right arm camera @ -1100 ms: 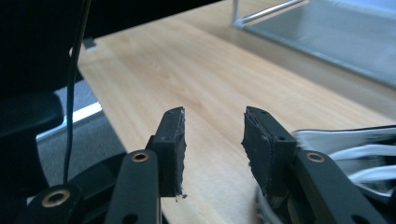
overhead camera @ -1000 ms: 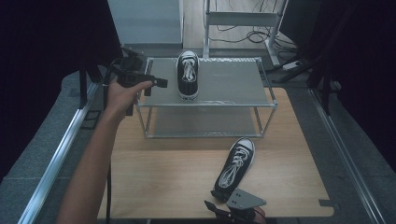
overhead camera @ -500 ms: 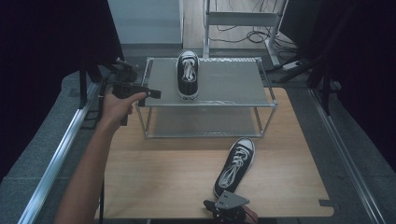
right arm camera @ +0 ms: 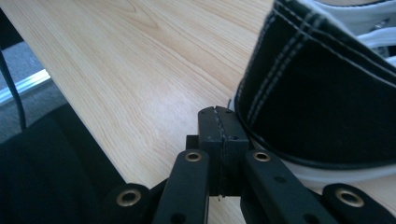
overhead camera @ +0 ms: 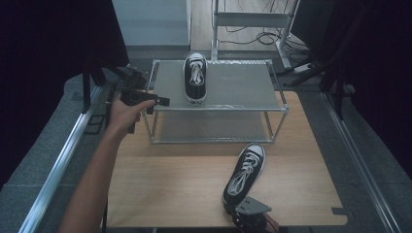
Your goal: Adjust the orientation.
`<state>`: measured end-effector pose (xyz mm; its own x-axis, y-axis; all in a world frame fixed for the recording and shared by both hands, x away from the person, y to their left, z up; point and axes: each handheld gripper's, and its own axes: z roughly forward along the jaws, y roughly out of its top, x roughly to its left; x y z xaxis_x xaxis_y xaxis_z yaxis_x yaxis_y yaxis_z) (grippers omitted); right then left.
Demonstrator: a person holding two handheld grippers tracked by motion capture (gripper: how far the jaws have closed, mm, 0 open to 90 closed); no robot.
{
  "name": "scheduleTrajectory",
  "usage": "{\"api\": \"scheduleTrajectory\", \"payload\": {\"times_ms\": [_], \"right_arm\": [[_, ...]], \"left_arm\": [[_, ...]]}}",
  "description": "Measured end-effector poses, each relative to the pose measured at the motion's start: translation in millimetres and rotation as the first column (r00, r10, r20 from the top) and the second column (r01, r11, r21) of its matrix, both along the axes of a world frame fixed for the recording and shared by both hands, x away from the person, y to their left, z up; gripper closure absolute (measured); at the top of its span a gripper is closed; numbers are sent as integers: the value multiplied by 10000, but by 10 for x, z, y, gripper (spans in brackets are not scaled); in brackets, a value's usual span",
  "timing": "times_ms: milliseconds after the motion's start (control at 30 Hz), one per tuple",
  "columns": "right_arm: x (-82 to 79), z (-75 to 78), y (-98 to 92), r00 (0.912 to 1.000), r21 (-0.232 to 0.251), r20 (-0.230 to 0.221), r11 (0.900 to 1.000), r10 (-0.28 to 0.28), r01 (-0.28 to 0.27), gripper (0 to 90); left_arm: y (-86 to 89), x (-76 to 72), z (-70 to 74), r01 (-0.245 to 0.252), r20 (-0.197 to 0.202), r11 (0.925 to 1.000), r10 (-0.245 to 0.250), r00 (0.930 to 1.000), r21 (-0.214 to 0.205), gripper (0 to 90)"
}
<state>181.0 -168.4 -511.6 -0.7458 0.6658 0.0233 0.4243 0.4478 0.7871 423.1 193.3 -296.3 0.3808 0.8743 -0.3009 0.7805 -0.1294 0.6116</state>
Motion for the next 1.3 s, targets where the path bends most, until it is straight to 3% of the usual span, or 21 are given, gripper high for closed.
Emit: {"api": "scheduleTrajectory", "payload": {"times_ms": [233, 367, 433, 467, 533, 600, 633, 700, 733, 833, 1100, 1200, 1300], "right_arm": [[-52, 44, -202, 9995, 32, 134, 9996, -280, 279, 900], [-48, 57, -449, 9936, -93, 283, 9939, -1093, 1096, 900], [-33, 49, -593, 9909, 426, -121, 9900, -1337, 1341, 899], [-84, 67, -621, 9912, 491, -78, 9900, -1324, 1326, 899], [-124, 84, -598, 9932, 555, -6, 9916, -1167, 1166, 899], [-206, 115, -446, 9982, 623, 118, 9964, -582, 573, 899], [-206, 115, -446, 9982, 623, 118, 9964, -582, 573, 899], [-196, 105, -253, 9998, 651, 114, 9978, -137, 129, 899], [-196, 105, -253, 9998, 651, 114, 9978, -137, 129, 899], [-130, 88, -13, 9999, 756, 107, 9971, 123, -131, 899], [-22, 64, 264, 9982, 631, 516, 9976, -320, 287, 899], [8, 35, 231, 9947, 475, 528, 9951, -887, 862, 900], [9, 28, 177, 9954, 612, 370, 9944, -884, 860, 900]], "left_arm": [[-17, -58, 11, 163, 162, 9999, -163, 9997, -14, 216], [-2, -103, -25, 193, 240, 9997, -189, 9995, -160, 217], [4, -127, -48, 210, 283, 9997, -206, 9994, -144, 218], [14, -144, -67, 220, 283, 9997, -216, 9994, -138, 218], [21, -148, -75, 210, 277, 9996, -205, 9994, -181, 218], [35, -149, -86, 163, 264, 9996, -157, 9995, -221, 218], [39, -149, -88, 149, 259, 9996, -143, 9996, -233, 218], [38, -151, -93, 170, 256, 9995, -164, 9995, -248, 219], [35, -153, -95, 187, 258, 9995, -181, 9995, -249, 219], [20, -164, -104, 279, 267, 9993, -272, 9993, -249, 219], [-12, -180, -171, 408, 162, 9990, -405, 9991, -198, 219], [-11, -185, -174, 446, 146, 9987, -443, 9989, -261, 219], [-17, -185, -184, 450, 140, 9986, -447, 9989, -269, 219]]}}
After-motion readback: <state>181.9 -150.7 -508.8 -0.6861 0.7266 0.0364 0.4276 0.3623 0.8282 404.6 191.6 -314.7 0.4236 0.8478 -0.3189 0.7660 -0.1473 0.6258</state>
